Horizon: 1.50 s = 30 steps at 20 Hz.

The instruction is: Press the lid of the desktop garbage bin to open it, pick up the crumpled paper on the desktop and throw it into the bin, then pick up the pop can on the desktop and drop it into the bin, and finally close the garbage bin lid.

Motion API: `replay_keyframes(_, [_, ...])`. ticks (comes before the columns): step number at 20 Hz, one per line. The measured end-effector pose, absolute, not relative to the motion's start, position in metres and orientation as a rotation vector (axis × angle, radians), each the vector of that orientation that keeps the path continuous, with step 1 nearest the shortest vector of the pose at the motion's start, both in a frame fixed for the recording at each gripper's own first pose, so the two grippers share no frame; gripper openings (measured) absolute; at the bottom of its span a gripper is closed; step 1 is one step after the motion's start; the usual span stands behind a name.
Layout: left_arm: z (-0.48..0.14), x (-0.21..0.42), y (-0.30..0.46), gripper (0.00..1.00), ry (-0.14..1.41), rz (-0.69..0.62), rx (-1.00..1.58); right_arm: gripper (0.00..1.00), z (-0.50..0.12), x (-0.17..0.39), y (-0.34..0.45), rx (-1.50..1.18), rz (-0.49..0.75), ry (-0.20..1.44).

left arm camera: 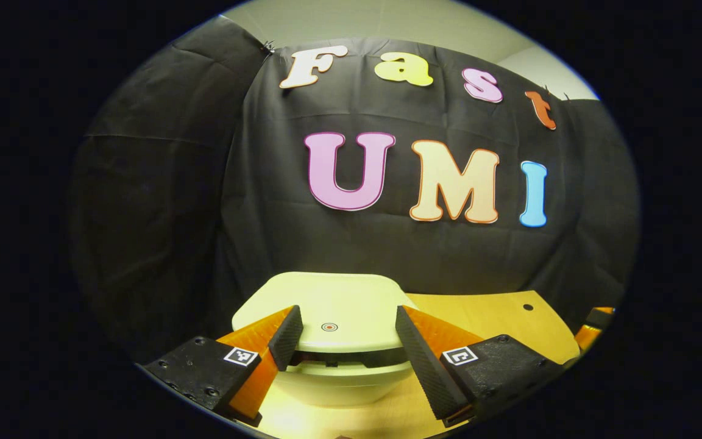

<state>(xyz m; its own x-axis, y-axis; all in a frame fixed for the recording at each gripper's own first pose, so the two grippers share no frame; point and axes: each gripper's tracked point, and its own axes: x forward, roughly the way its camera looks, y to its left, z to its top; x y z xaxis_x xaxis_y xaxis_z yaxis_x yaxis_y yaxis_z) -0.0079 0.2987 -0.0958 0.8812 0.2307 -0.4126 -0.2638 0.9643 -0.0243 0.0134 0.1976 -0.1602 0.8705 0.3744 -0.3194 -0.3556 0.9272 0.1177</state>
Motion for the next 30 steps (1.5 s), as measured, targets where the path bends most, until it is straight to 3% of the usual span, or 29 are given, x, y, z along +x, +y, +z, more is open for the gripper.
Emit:
replay_keyframes(14, [-0.130,-0.015,0.300,0.94,0.479,0.244,-0.030,0.96,-0.173,0.021,0.211,0.056,0.402,0.364])
replay_keyframes(21, [-0.111,-0.010,0.289,0.94,0.315,0.224,-0.004,0.96,-0.140,0.034,0.202,0.095,0.390,0.289])
replay_keyframes(23, [-0.071,0.005,0.240,0.92,0.164,0.170,-0.028,0.96,-0.110,0.045,0.170,0.099,0.328,0.218])
replay_keyframes(30, [-0.033,0.020,0.138,0.92,0.030,0.067,-0.090,0.96,-0.069,0.056,0.100,0.118,0.177,0.101])
